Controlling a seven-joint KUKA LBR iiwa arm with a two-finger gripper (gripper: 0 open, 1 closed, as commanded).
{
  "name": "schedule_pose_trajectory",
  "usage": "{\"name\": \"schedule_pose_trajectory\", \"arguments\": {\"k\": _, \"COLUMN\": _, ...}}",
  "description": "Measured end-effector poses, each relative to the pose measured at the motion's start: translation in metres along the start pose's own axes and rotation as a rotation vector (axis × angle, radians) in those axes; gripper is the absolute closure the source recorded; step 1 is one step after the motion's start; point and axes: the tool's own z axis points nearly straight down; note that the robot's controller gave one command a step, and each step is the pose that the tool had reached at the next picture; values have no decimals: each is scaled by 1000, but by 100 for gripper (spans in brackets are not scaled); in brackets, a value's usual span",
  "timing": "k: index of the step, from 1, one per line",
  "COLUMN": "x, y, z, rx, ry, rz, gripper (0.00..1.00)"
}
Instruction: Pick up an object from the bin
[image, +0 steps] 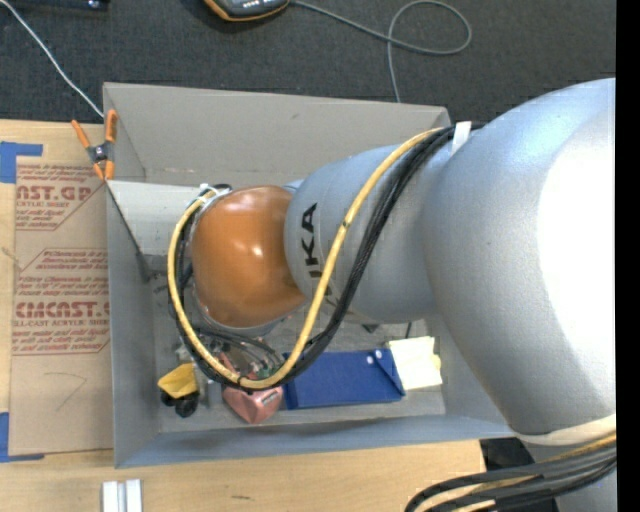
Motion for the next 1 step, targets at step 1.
{"name": "schedule_pose_trajectory", "arguments": {"k": 1, "x": 0, "y": 0, "z": -20, "rx": 0, "ry": -2, "rz": 0, "gripper": 100}}
